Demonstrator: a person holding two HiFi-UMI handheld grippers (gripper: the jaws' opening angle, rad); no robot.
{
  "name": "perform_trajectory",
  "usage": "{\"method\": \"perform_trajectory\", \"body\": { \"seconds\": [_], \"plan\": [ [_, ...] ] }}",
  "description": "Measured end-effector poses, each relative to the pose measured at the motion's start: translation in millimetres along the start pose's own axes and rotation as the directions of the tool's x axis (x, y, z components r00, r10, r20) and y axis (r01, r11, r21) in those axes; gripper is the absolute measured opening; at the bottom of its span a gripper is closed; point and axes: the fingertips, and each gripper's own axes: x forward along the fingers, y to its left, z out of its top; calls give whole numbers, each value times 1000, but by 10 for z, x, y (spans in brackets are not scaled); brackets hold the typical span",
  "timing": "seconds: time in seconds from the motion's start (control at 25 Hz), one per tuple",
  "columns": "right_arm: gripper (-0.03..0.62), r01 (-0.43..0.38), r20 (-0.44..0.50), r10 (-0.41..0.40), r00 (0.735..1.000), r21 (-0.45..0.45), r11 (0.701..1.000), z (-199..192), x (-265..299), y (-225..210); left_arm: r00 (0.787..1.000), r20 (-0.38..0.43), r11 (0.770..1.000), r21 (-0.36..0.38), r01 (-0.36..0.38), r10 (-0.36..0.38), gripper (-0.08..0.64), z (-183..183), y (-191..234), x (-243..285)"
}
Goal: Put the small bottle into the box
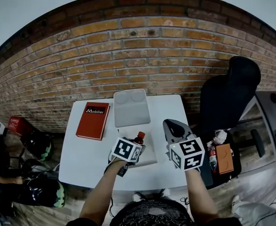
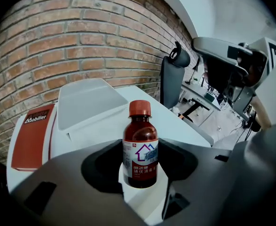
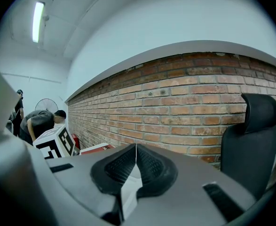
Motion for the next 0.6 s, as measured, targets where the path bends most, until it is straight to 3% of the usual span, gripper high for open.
{"method": "perform_trajectory", "body": {
  "seconds": [0.6],
  "plan": [
    [21,-15,-12,15,1000,4,1000,-74,-65,-49,970,-230,997,-25,72,-76,236,-463,-195,426]
  ]
}}
